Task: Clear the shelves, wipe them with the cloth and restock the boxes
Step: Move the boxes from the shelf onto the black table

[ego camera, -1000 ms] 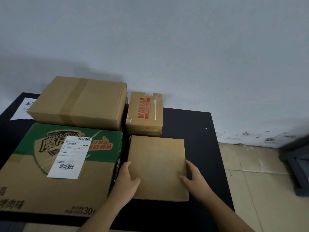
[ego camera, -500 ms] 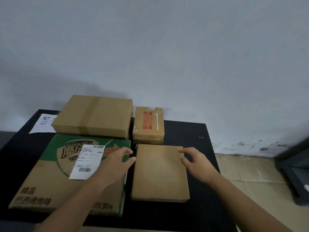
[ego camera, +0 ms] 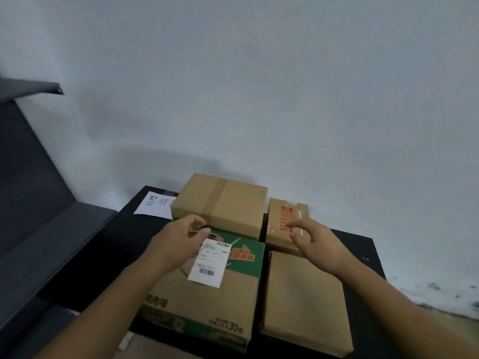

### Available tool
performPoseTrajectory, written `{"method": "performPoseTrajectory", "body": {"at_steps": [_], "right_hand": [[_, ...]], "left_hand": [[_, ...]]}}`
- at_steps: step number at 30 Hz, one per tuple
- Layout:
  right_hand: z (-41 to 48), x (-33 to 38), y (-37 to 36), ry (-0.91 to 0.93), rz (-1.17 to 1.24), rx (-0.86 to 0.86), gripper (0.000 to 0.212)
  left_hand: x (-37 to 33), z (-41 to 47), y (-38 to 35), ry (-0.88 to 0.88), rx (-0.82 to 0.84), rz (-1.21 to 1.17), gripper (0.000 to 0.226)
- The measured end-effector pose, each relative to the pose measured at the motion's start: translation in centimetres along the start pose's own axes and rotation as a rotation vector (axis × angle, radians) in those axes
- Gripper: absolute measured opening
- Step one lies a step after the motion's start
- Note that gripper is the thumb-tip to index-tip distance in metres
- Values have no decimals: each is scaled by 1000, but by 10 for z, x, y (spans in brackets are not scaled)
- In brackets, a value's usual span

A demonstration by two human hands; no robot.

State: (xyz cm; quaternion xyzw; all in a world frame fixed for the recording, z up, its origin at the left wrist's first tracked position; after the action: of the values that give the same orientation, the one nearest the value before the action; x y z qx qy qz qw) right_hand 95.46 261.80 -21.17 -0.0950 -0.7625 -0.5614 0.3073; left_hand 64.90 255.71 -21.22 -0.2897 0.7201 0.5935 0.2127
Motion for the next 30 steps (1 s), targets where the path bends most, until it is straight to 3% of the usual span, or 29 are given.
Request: {"method": "performPoseTrajectory", "body": {"at_steps": [14, 26, 30], "right_hand": [[79, 210, -45, 420, -130, 145, 29], [67, 398, -160, 900, 0, 444, 24], [26, 455, -211, 1065, 7, 548, 24]], "left_hand": [[122, -118, 143, 251, -419, -93, 19], [192, -342, 176, 619, -888, -173, 10], [201, -435, 167, 773, -993, -190, 21]]}}
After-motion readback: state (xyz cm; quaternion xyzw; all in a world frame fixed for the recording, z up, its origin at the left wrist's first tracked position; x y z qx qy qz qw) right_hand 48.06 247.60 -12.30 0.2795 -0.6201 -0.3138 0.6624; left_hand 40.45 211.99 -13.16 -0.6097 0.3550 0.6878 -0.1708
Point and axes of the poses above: each hand's wrist, its own z-axis towards the middle knuckle, its own y-axis out of the back of the hand, x = y × z, the point moved 9 cm from there along z, towards the middle knuckle, and after that the axes turned 9 degrees about x, right-handed, at the moved point
